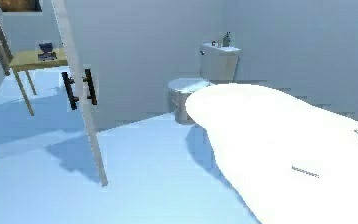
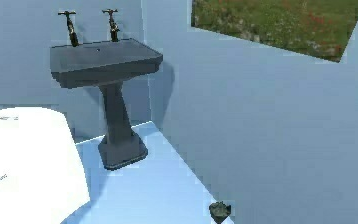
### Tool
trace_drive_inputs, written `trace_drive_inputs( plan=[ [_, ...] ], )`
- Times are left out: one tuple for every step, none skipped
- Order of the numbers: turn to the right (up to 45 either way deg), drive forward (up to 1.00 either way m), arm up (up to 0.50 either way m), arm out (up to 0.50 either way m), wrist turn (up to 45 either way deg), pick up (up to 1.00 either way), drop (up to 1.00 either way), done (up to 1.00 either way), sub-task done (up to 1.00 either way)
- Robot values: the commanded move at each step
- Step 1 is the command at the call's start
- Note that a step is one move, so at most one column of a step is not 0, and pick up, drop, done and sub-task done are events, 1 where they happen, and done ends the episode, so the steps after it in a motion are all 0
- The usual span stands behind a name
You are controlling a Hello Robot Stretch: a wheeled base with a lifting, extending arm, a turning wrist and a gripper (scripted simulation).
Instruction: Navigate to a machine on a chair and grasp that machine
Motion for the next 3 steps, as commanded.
trace_drive_inputs(
  plan=[
    [-24.0,0.0,0.0,0.0,0.0,0.0,0.0,0.0,0.0],
    [0.0,0.4,0.0,0.0,0.0,0.0,0.0,0.0,0.0],
    [-3.0,0.0,0.0,0.0,0.0,0.0,0.0,0.0,0.0]
  ],
)
